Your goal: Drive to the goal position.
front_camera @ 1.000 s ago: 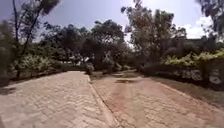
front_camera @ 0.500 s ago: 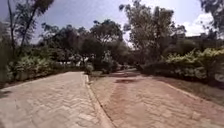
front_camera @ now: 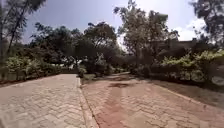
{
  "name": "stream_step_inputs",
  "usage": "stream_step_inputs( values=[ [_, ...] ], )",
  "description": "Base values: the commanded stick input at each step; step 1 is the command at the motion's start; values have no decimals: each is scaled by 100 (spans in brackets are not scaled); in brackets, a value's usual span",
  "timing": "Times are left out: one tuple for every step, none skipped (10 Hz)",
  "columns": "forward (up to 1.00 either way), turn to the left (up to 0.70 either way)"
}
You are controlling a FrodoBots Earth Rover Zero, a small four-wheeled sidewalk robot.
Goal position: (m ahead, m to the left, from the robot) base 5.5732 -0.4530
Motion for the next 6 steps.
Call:
stream_step_inputs(
  values=[
    [50, 0],
    [50, 0],
    [50, 0],
    [50, 0],
    [50, 0],
    [50, 0]
  ],
)
